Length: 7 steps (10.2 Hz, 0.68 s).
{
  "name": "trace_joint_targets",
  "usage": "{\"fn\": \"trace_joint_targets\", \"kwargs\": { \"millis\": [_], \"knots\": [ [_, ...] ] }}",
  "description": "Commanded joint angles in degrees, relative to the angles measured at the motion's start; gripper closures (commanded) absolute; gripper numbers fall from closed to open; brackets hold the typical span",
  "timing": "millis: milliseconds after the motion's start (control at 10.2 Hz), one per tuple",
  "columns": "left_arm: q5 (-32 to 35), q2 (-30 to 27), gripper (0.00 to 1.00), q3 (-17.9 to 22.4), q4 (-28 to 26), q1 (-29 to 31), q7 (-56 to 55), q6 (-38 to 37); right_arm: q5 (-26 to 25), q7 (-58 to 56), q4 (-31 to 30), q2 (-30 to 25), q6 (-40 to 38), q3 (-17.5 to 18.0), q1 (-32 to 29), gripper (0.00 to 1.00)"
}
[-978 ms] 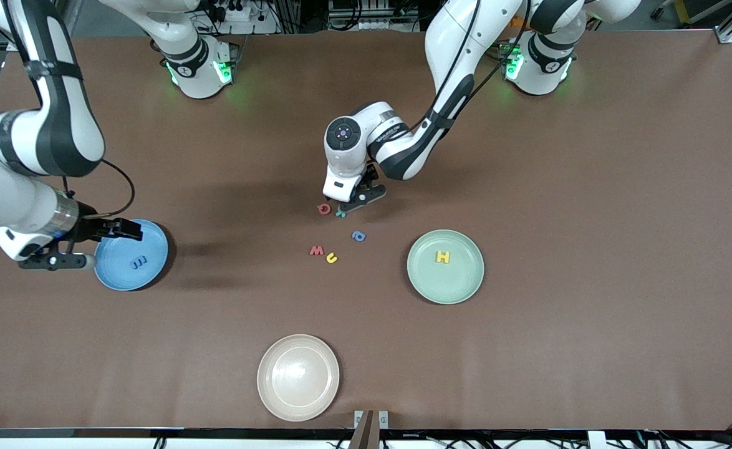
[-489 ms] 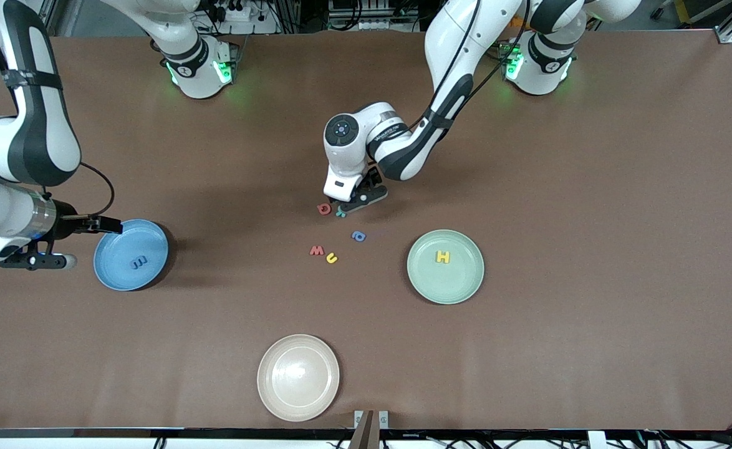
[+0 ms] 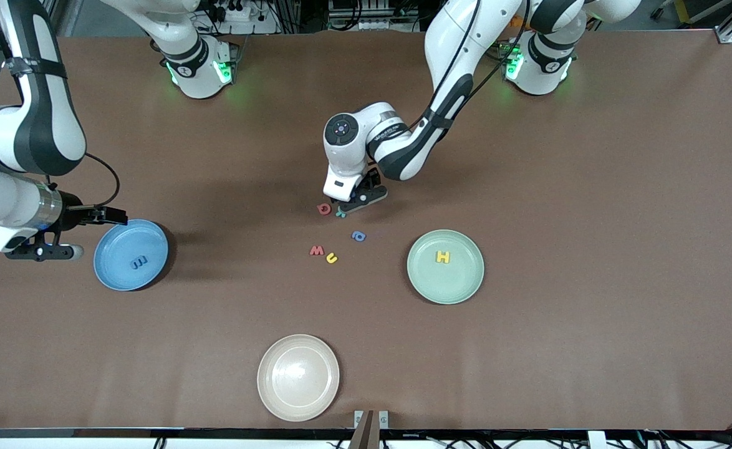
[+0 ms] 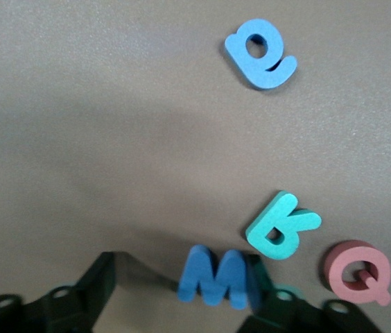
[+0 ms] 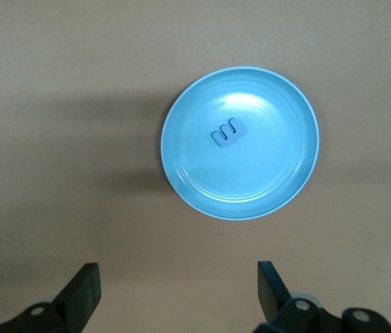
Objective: Sort upper and lower case letters into plates
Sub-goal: 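Release the m in the blue plate while the left gripper grasps the M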
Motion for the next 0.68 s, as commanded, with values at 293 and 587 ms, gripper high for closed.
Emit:
{"fn": "trace_joint_targets", "kwargs": {
  "millis": [293, 587],
  "knots": [
    [1.9, -0.1, 0.64, 0.5, -0.1, -0.6, -1.6, 0.9, 0.1, 0.4, -0.9, 1.7, 4.0, 0.5, 8.1, 0.0],
    [1.9, -0.3, 0.9, 0.5, -0.1, -0.2, -1.1, 0.9, 0.1, -0.3, -0.4, 3.7, 7.5, 0.6, 9.9, 0.0]
  ]
}}
